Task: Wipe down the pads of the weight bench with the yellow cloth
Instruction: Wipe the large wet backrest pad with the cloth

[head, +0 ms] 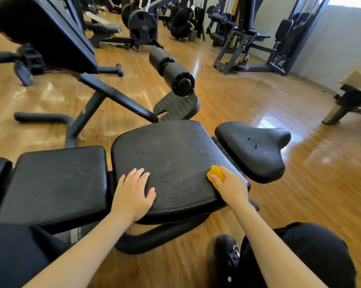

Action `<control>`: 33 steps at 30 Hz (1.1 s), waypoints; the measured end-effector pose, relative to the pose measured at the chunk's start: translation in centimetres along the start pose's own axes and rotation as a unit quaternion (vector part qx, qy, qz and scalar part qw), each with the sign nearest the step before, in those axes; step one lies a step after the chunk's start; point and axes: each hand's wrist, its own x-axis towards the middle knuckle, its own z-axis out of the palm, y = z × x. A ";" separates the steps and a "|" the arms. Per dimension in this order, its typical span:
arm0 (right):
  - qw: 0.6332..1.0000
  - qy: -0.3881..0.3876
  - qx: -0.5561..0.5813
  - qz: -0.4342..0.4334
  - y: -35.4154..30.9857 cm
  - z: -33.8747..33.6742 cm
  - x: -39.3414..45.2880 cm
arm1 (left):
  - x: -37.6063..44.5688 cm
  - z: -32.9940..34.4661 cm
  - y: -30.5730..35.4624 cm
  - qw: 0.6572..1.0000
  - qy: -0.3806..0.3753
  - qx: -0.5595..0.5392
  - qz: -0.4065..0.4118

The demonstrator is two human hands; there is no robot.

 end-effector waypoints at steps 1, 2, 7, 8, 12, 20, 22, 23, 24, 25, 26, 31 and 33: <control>1.000 0.006 -0.009 0.004 -0.2 0.4 -0.1 | 0.0 -0.1 0.2 1.000 0.001 -0.002 -0.001; 1.000 0.011 -0.015 0.004 -0.6 0.8 -0.4 | 0.0 -0.1 0.3 1.000 0.001 -0.002 -0.002; 0.989 -0.008 -0.039 -0.140 -3.8 2.7 -3.7 | 0.1 -0.7 0.7 0.997 -0.060 0.054 -0.014; 0.989 -0.016 -0.035 -0.143 -3.9 2.7 -3.7 | 0.3 -1.0 1.2 0.994 -0.081 0.065 -0.021; 0.997 -0.022 0.001 -0.076 -2.6 1.8 -1.6 | 3.3 -2.2 4.2 0.991 -0.103 0.079 0.030; 0.996 -0.045 0.055 0.062 -0.2 -0.3 3.2 | 10.8 -0.7 8.1 0.966 -0.165 0.089 0.176; 0.994 -0.058 0.076 0.053 0.1 -0.5 3.5 | 12.5 0.7 8.2 0.966 -0.169 0.079 0.179; 0.994 -0.060 0.076 0.049 0.2 -0.8 3.8 | 13.2 1.4 8.2 0.968 -0.160 0.071 0.181; 0.995 -0.059 0.073 0.044 0.3 -0.9 4.0 | 13.6 2.1 8.0 0.970 -0.144 0.064 0.184; 0.995 -0.057 0.066 0.038 0.4 -1.0 4.1 | 13.6 2.6 7.8 0.973 -0.125 0.058 0.187; 0.996 -0.052 0.059 0.034 0.3 -1.1 4.1 | 13.3 3.0 7.6 0.974 -0.109 0.051 0.190; 0.999 -0.022 0.027 0.007 0.6 0.4 3.3 | 12.7 4.2 6.7 0.975 -0.065 0.007 0.210; 0.999 -0.024 0.022 0.008 0.8 0.5 3.6 | 13.1 4.4 6.8 0.976 -0.060 0.015 0.207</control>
